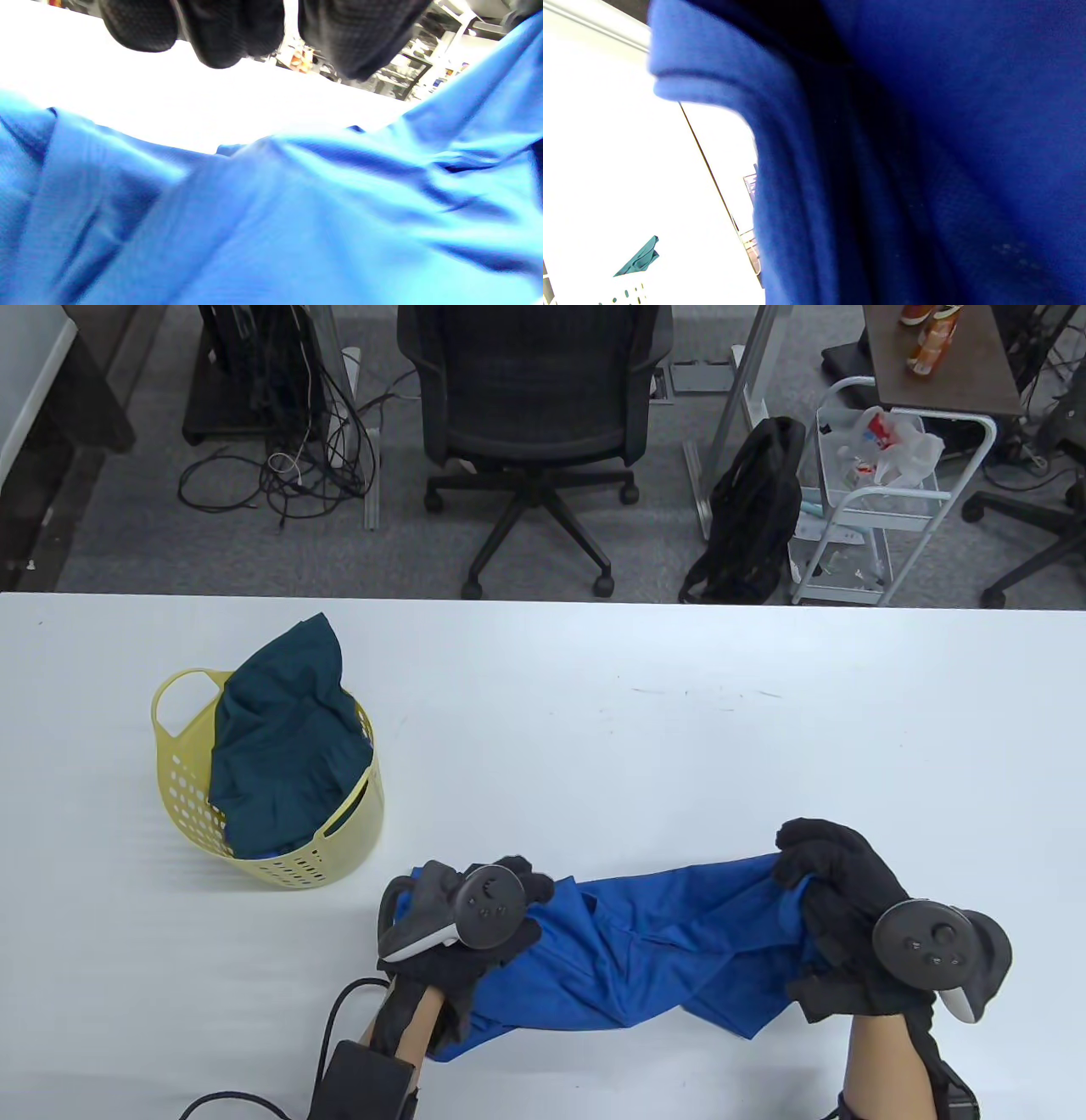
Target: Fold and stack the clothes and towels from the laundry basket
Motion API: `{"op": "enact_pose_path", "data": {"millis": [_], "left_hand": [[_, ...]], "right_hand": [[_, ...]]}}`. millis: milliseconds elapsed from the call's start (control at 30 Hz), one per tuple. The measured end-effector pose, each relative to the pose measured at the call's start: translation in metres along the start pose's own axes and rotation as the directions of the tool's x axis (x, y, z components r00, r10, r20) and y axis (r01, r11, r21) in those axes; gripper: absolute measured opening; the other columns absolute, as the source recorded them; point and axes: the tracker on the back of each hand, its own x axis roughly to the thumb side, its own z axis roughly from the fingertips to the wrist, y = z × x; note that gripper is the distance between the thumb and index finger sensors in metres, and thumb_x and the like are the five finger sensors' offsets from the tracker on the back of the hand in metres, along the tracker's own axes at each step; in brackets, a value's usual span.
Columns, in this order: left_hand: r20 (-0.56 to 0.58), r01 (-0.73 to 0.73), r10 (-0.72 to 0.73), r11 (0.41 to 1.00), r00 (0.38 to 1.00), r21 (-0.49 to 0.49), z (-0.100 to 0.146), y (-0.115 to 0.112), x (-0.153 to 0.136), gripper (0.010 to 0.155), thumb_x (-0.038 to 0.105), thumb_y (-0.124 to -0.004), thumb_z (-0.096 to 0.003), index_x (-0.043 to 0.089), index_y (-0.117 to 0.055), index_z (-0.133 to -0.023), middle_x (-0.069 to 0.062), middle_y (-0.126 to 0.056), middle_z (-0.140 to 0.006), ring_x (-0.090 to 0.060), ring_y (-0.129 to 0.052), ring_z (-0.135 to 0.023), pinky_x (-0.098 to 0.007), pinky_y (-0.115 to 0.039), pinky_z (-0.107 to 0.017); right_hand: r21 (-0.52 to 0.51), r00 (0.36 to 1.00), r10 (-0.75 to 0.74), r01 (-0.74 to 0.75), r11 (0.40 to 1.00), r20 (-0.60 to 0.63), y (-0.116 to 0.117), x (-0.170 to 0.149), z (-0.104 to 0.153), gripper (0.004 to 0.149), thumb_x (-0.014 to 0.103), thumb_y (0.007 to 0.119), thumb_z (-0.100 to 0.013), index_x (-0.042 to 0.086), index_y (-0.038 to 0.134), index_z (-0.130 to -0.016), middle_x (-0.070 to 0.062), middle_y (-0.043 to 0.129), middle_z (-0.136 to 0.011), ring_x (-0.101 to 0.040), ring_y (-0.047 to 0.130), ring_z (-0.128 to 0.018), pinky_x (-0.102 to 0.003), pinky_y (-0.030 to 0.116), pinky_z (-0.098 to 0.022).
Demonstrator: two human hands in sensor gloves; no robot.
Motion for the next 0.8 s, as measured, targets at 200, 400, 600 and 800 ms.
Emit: {"op": "enact_pose_path", "data": {"millis": [200,400,600,800], "left_hand": [[0.028,0.051,-0.046,0.971,0.999,-0.233,-0.020,-0.039,0.011,0.105,0.049,-0.083,-0.0530,0.023,-0.006,-0.121,-0.034,-0.014,-0.126,-0.064,-0.039,-0.111,-0.077,-0.052,-0.072],[-0.089,0.132,-0.132,0.991,0.987,-0.001,-0.007,-0.009,0.003,0.048,0.048,-0.083,-0.0535,0.037,-0.070,-0.099,0.003,-0.089,-0.098,-0.025,-0.094,-0.088,-0.060,-0.075,-0.070],[-0.329,0.097,0.114,0.821,0.937,0.562,0.058,0.067,-0.026,0.046,0.040,-0.081,-0.0592,0.027,-0.066,-0.101,-0.008,-0.085,-0.091,-0.012,-0.100,-0.056,-0.036,-0.090,-0.046],[-0.175,-0.123,0.336,0.703,0.925,0.700,0.091,0.094,-0.034,0.047,0.039,-0.080,-0.0603,0.025,-0.064,-0.103,-0.009,-0.083,-0.093,-0.008,-0.101,-0.047,-0.020,-0.092,-0.032]], "right_hand": [[0.005,0.999,-0.046,0.046,0.999,0.010,0.001,0.001,0.000,0.032,0.000,0.072,-0.057,0.022,0.087,-0.073,-0.009,0.083,-0.095,-0.042,0.082,-0.089,-0.073,0.063,-0.065],[-0.074,0.993,-0.091,0.085,0.994,-0.074,-0.005,-0.006,0.003,0.040,0.020,0.071,-0.065,0.012,0.072,-0.104,-0.019,0.084,-0.089,-0.031,0.094,-0.062,-0.051,0.081,-0.051],[-0.183,0.979,-0.074,0.039,0.982,-0.191,-0.019,-0.017,0.007,0.040,0.026,0.069,-0.066,0.011,0.072,-0.103,-0.013,0.090,-0.075,-0.022,0.094,-0.047,-0.045,0.084,-0.042],[-0.201,0.955,0.015,-0.078,0.976,-0.297,-0.020,-0.026,0.009,0.044,0.017,0.074,-0.063,0.009,0.068,-0.106,-0.021,0.082,-0.092,-0.036,0.091,-0.068,-0.060,0.075,-0.056]]}}
